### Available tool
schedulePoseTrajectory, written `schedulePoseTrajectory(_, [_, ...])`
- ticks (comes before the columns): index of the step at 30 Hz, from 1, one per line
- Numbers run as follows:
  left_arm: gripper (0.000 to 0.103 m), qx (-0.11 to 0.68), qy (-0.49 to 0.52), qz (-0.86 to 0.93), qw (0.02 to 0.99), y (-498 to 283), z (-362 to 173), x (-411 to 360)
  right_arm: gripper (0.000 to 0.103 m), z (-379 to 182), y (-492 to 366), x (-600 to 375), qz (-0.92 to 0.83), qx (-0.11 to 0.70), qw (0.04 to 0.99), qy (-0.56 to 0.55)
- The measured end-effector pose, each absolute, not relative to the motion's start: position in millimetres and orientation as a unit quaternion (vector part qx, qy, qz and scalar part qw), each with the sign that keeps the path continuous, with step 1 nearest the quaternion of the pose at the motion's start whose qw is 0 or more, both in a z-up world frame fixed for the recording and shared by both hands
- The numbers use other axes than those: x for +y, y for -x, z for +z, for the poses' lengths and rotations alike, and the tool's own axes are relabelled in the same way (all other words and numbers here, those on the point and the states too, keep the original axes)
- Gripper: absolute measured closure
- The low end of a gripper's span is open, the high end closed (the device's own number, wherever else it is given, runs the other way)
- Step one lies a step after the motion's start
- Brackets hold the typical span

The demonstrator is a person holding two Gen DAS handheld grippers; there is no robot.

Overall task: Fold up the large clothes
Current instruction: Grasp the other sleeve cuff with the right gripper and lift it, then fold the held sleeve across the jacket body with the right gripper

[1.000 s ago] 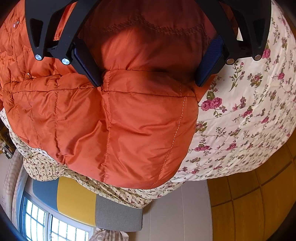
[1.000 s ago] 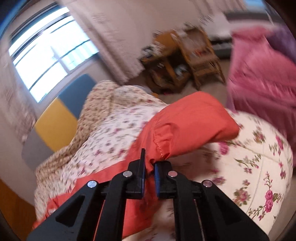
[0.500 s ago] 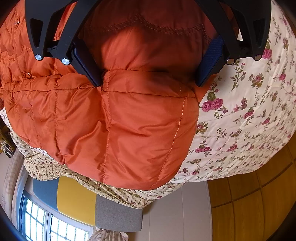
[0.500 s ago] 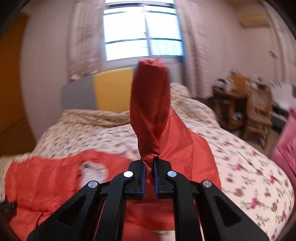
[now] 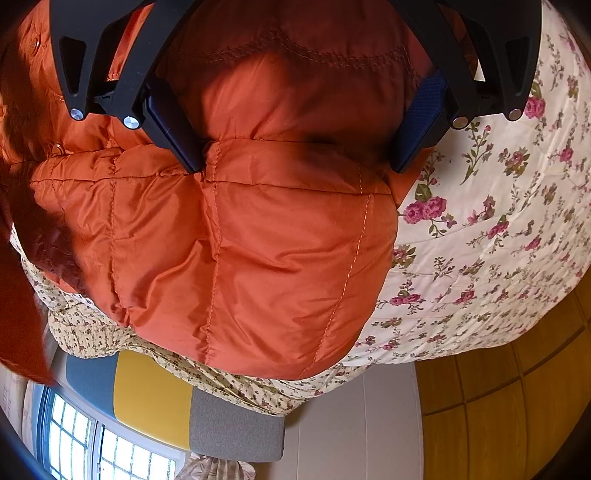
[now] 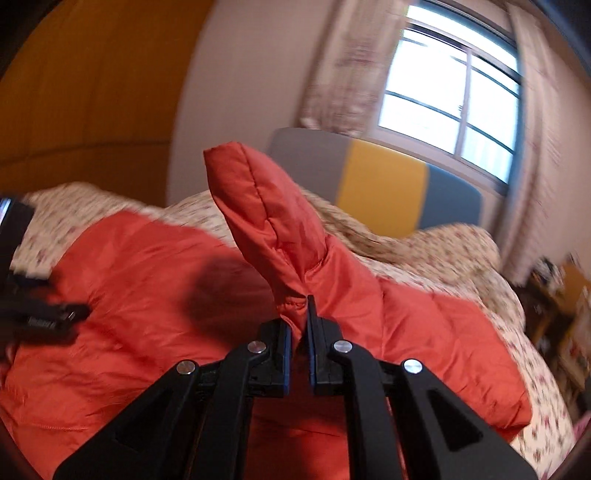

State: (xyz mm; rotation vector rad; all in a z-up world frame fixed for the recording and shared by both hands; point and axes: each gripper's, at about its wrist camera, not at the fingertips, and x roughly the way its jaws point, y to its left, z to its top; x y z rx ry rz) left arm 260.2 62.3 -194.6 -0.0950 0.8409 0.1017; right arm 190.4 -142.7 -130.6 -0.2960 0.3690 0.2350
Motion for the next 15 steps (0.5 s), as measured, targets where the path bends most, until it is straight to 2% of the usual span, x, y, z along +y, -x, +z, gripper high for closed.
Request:
schedulePoseTrajectory(9, [0.003, 0.408, 0.046, 0.049, 0.91, -260.7, -194.5, 63.2, 0.097, -171.3, -208.1, -110.3, 0.211, 0.241, 0.922, 0.218])
schedulePoseTrajectory(15, [0.003, 0.411, 0.054, 0.045, 0.909, -261.5, -195.2, 65.7, 0.083, -178.7, -223.6, -110.6, 0.244, 0.291, 0.901, 0.209])
